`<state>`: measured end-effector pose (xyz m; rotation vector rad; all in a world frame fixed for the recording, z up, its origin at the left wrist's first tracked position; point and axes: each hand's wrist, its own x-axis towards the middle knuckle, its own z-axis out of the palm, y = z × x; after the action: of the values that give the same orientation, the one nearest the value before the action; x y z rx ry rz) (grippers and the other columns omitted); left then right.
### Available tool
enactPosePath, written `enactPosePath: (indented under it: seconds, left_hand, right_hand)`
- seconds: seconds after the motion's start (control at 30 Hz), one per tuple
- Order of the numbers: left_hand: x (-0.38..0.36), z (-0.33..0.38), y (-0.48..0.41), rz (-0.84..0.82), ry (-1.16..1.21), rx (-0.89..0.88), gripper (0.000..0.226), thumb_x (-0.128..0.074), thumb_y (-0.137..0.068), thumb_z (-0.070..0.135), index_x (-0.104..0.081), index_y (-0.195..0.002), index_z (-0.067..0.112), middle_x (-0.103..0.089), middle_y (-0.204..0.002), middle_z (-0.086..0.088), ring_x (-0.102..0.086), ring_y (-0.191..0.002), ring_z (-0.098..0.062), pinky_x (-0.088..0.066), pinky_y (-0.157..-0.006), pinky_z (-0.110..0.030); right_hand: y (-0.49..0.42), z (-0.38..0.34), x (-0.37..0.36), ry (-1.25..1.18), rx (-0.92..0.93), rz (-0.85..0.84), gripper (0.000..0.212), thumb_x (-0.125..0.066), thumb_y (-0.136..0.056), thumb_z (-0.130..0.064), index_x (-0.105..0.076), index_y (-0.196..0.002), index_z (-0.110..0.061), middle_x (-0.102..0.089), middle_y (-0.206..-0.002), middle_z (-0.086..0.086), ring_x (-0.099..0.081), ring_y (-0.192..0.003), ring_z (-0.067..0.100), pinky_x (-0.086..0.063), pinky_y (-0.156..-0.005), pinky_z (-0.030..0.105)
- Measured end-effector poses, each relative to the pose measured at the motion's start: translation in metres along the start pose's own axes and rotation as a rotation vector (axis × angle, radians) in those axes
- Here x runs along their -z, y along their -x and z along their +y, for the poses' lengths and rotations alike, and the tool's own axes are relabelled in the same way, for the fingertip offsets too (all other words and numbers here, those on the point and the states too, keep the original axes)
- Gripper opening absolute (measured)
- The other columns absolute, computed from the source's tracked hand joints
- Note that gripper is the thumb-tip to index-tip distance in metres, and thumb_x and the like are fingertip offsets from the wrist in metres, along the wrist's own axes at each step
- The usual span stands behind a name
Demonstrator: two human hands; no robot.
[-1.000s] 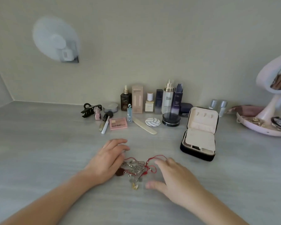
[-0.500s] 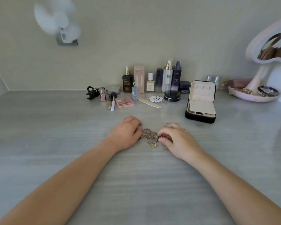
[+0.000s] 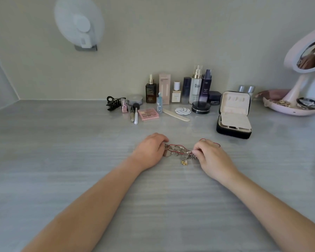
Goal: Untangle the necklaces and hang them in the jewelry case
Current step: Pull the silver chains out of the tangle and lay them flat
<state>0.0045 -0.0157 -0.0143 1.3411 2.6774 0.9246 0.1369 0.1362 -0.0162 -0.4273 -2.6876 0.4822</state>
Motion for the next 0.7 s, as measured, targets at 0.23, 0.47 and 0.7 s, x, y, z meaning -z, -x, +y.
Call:
enactPosePath:
  seconds: [0.23,0.47,0.7]
  left_hand:
    - [0.006,0.004,0.001,0.04,0.146,0.085,0.031,-0.037,-0.089,0.003,-0.059,-0.11,0.01,-0.056,-0.119,-0.009,-0.051,-0.111,-0.022,-0.033,-0.087,-0.015]
    - [0.021,0.006,0.003,-0.096,-0.16,0.043,0.028,-0.065,-0.069,0.054,-0.058,-0.081,0.03,-0.053,-0.097,0.009,-0.043,-0.1,-0.012,-0.032,-0.092,-0.034]
    - [0.028,0.0,-0.005,-0.098,-0.324,-0.071,0.029,-0.059,-0.077,0.054,-0.063,-0.097,0.033,-0.056,-0.11,0.008,-0.042,-0.111,-0.013,-0.026,-0.094,-0.031]
  right_hand:
    - [-0.001,-0.001,0.002,-0.039,-0.028,0.002,0.011,-0.05,-0.09,-0.019,-0.058,-0.083,-0.016,-0.053,-0.087,-0.006,-0.054,-0.091,0.023,-0.045,-0.079,0.04]
    - [-0.001,-0.003,0.002,-0.049,-0.033,0.014,0.009,-0.052,-0.088,-0.022,-0.059,-0.082,-0.02,-0.056,-0.088,-0.004,-0.054,-0.087,0.021,-0.045,-0.077,0.038]
    - [-0.006,0.004,0.016,-0.2,-0.06,0.095,0.005,-0.06,-0.084,-0.028,-0.058,-0.087,-0.025,-0.061,-0.086,-0.003,-0.056,-0.067,0.007,-0.04,-0.062,0.019]
